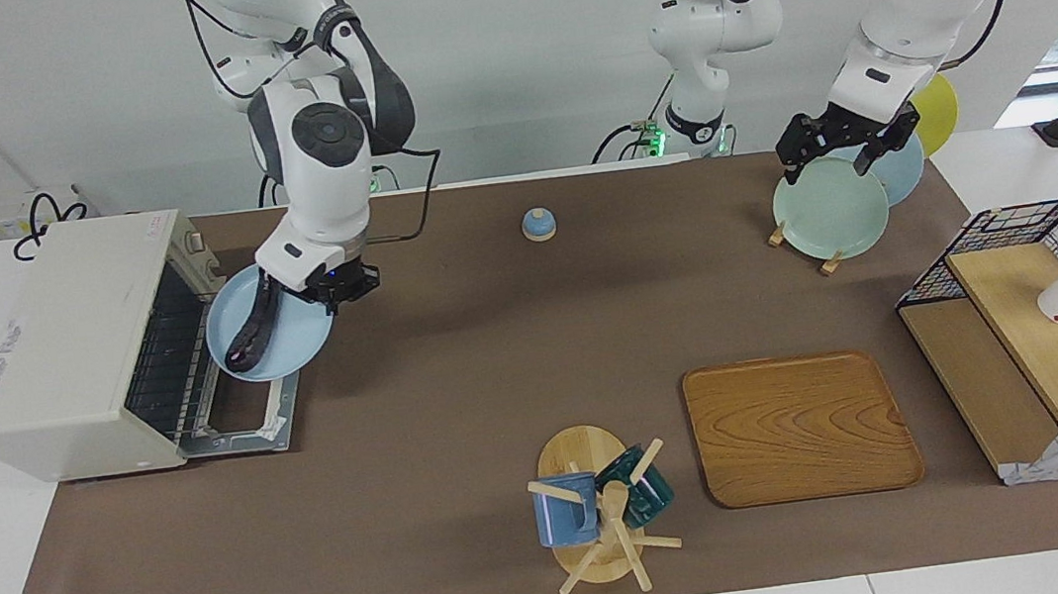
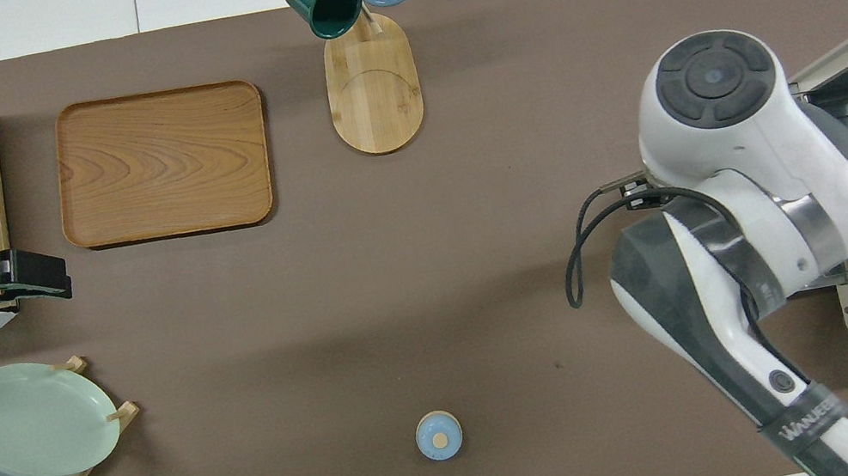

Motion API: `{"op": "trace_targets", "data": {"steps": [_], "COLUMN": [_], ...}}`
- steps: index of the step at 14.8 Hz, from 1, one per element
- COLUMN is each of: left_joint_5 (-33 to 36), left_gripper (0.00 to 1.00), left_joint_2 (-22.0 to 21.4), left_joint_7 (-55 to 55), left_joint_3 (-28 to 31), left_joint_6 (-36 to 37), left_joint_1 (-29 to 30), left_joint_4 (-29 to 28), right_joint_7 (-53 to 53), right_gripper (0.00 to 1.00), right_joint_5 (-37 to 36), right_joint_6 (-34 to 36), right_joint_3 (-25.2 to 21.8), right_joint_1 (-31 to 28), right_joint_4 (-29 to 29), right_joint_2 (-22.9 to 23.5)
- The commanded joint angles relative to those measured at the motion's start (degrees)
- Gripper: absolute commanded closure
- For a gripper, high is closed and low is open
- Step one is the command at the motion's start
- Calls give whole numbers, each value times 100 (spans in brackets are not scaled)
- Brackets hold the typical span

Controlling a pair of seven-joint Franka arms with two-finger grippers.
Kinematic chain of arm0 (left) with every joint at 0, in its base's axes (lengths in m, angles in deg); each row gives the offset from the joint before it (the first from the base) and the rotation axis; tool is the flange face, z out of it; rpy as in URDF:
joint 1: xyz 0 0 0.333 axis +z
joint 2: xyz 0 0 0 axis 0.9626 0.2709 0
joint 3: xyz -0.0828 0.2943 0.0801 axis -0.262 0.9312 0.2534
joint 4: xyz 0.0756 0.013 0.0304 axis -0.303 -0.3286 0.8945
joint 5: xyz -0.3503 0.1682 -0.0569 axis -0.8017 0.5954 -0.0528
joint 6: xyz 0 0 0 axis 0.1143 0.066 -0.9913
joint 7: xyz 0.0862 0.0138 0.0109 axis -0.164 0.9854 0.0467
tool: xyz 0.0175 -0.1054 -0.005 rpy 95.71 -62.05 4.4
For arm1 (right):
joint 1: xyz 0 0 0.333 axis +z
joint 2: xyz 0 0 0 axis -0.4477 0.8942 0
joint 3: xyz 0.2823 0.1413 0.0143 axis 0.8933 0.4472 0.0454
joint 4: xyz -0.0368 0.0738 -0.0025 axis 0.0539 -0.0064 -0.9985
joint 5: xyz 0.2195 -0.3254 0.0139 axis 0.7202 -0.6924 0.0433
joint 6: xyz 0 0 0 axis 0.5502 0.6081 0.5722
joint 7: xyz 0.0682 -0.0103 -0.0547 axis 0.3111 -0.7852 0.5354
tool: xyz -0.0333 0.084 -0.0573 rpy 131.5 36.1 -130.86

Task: Put eggplant into oven
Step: 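Insert the eggplant into the oven and open the right gripper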

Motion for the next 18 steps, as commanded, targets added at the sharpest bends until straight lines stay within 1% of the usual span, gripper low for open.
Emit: {"op": "trace_targets", "data": {"steps": [1,3,6,8,11,14,16,18], "left_joint_5": [143,143,143,143,143,143,143,143], "left_gripper": [0,0,0,0,0,0,0,0], "left_joint_2": [-10,-37,-54,-54,-54,-54,-63,-63], "left_joint_7": [0,-17,0,-9,-9,-17,-9,-9], "left_joint_3": [32,41,33,41,50,41,41,41], "left_joint_6": [-41,-6,20,-6,-6,-6,3,3], "left_joint_1": [-28,-19,-28,-54,-19,-28,-28,-19], "left_joint_4": [-2,-29,-20,-20,-20,-20,-20,-20], "right_joint_7": [687,969,1259,1575,1655,1734,2198,2288], "right_gripper": [100,100,100,100,100,100,100,100], "right_joint_5": [-110,-101,-101,-75,-13,-4,-4,4], "right_joint_6": [-93,-268,-655,-1075,-1516,-1561,-1875,-2009], "right_joint_3": [90,98,90,90,90,98,90,99], "right_joint_1": [-594,-981,-1333,-1658,-1852,-1931,-2089,-2187], "right_joint_4": [-288,-507,-919,-1227,-1667,-1694,-1764,-1826], "right_joint_2": [-204,-266,-380,-442,-600,-609,-600,-600]}}
